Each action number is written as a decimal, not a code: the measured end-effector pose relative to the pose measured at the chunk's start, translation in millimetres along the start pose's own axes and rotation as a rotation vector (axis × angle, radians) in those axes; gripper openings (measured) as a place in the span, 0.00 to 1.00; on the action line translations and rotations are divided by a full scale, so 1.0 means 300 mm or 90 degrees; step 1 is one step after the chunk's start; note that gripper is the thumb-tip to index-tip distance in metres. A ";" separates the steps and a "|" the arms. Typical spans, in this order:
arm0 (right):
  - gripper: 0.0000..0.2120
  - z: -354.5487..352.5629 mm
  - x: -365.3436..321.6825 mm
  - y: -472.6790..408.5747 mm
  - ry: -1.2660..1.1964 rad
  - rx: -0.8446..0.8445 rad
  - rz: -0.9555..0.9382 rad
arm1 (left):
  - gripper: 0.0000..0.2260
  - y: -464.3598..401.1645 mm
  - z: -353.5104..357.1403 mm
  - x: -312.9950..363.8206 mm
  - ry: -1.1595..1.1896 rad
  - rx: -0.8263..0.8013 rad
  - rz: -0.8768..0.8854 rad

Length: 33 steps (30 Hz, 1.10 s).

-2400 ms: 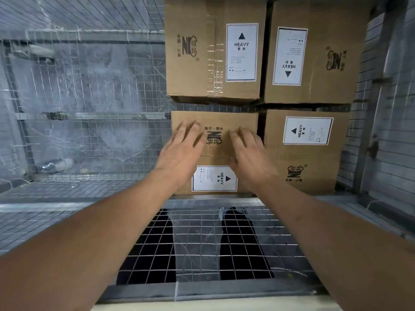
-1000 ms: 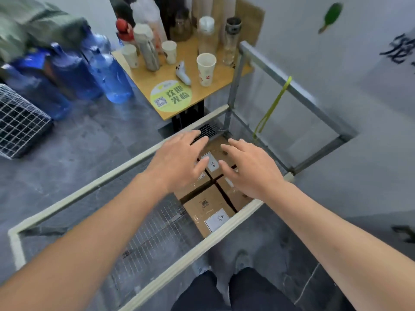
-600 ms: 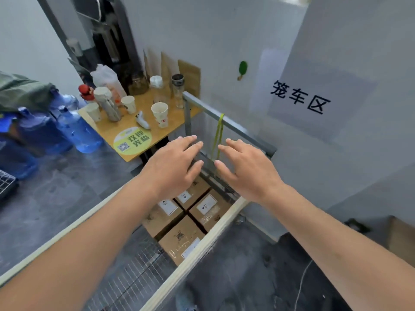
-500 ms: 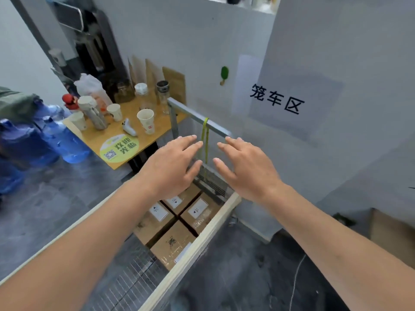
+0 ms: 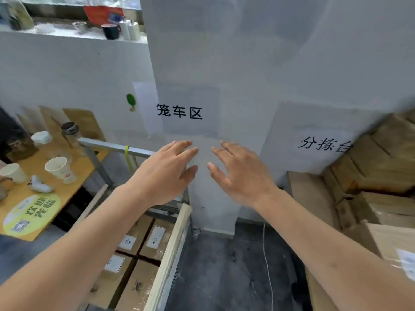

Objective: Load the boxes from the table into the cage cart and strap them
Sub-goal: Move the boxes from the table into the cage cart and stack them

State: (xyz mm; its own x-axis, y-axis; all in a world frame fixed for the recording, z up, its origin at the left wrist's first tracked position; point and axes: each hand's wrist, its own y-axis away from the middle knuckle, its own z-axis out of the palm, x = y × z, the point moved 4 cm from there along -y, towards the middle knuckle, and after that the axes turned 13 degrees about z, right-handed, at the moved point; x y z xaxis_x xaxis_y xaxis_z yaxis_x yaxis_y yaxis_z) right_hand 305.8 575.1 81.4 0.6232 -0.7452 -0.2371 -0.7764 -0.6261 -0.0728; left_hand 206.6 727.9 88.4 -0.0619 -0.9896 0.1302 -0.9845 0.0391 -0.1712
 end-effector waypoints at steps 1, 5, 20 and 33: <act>0.27 -0.009 0.024 0.019 0.000 0.007 0.028 | 0.26 -0.024 0.004 0.017 0.007 -0.004 0.023; 0.28 -0.045 0.110 0.123 -0.002 0.030 0.148 | 0.25 -0.108 0.026 0.112 0.031 -0.024 0.129; 0.26 -0.215 0.456 0.764 0.021 0.170 0.511 | 0.24 -0.238 0.083 0.786 0.116 -0.062 0.515; 0.26 -0.372 0.735 1.605 0.038 0.249 0.656 | 0.24 0.053 0.118 1.626 0.131 -0.060 0.676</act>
State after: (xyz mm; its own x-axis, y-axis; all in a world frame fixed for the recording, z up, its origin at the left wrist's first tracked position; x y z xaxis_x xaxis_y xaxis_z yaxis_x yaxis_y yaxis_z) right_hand 79.9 83.8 102.2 -0.3440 -0.8848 -0.3143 -0.8960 0.4094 -0.1718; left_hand 166.5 240.9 114.5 -0.9070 -0.4026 0.1234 -0.4205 0.8807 -0.2182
